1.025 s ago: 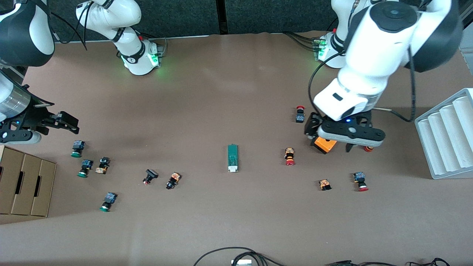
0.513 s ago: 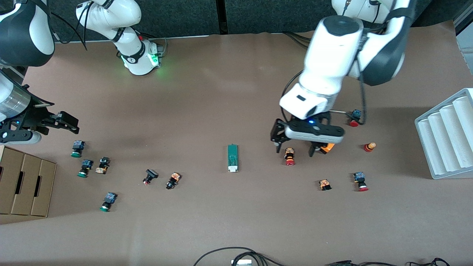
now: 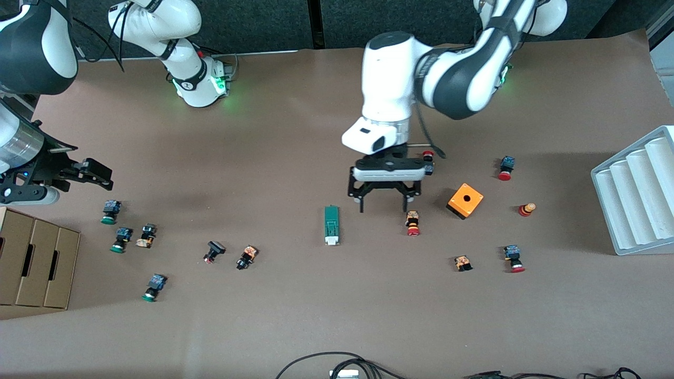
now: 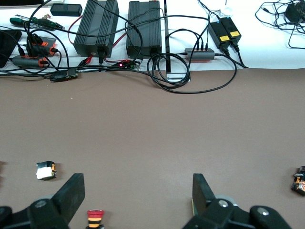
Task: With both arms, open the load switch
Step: 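Move the left gripper over the green switch module and lower it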
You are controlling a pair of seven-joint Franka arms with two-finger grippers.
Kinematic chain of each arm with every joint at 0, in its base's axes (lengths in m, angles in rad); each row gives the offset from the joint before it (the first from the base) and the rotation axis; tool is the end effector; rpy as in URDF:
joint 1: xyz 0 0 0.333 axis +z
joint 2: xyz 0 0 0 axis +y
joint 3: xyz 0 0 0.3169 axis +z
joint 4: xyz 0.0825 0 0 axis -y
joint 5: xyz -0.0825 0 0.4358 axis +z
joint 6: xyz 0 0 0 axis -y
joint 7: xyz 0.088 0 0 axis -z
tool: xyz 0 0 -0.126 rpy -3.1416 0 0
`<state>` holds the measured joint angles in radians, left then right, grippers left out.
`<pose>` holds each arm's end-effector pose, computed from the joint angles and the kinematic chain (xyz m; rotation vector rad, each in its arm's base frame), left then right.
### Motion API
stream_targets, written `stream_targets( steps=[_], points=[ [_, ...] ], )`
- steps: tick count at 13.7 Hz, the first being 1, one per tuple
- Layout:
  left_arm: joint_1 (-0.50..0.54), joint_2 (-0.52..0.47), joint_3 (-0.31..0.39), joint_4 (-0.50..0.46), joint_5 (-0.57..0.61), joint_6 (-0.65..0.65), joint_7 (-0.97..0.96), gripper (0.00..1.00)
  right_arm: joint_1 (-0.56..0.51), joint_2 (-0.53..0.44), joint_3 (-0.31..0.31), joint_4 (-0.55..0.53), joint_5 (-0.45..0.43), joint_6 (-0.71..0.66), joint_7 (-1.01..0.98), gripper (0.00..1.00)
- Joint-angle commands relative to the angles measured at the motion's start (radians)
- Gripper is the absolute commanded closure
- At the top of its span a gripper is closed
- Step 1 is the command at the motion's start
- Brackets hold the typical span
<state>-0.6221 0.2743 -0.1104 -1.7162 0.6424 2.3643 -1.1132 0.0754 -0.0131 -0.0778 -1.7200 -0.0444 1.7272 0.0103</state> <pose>0.5545 -0.4700 0.4336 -2.9820 -0.0160 -0.9525 0.6119 -0.0066 0.5495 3.0986 -0.0097 0.0317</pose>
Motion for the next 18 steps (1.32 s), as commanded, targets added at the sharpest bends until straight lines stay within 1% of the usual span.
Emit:
stream_targets(
  steps=[1, 2, 3, 5, 7, 9, 12, 13, 16, 18],
  points=[
    [-0.031, 0.026, -0.003, -0.011, 0.097, 0.018, -0.123, 0.00, 0.004, -0.002, -0.005, 0.005, 0.001, -0.012, -0.006, 0.01],
    [-0.037, 0.040, -0.014, -0.011, 0.133, 0.018, -0.187, 0.00, 0.004, 0.001, -0.005, 0.008, 0.003, -0.011, -0.006, 0.01],
    [-0.054, 0.058, -0.021, -0.011, 0.196, 0.016, -0.259, 0.00, 0.004, 0.001, -0.005, 0.010, 0.001, -0.012, -0.007, 0.01],
    [-0.064, 0.100, -0.040, -0.023, 0.360, 0.016, -0.371, 0.00, 0.006, 0.002, -0.005, 0.010, -0.002, -0.014, -0.006, 0.01],
    [-0.067, 0.143, -0.064, -0.023, 0.480, 0.016, -0.535, 0.00, 0.006, 0.004, -0.005, 0.008, -0.003, -0.012, -0.006, 0.01],
    [-0.067, 0.186, -0.093, -0.025, 0.626, 0.015, -0.689, 0.00, 0.004, 0.005, -0.005, 0.010, -0.006, -0.011, -0.007, 0.01],
    [-0.065, 0.249, -0.129, -0.016, 0.703, 0.012, -0.799, 0.00, -0.005, 0.010, -0.010, 0.010, 0.000, -0.003, -0.004, 0.01],
    [-0.065, 0.272, -0.133, -0.016, 0.780, 0.009, -0.856, 0.00, -0.005, 0.013, -0.010, 0.010, 0.000, 0.003, 0.003, 0.01],
    [-0.067, 0.330, -0.138, -0.016, 0.983, 0.006, -1.090, 0.00, 0.001, 0.065, -0.008, 0.026, 0.003, 0.003, 0.007, 0.01],
    [-0.067, 0.365, -0.144, -0.014, 1.072, -0.007, -1.180, 0.00, 0.003, 0.106, -0.008, 0.042, 0.005, 0.005, 0.013, 0.01]
  ],
)
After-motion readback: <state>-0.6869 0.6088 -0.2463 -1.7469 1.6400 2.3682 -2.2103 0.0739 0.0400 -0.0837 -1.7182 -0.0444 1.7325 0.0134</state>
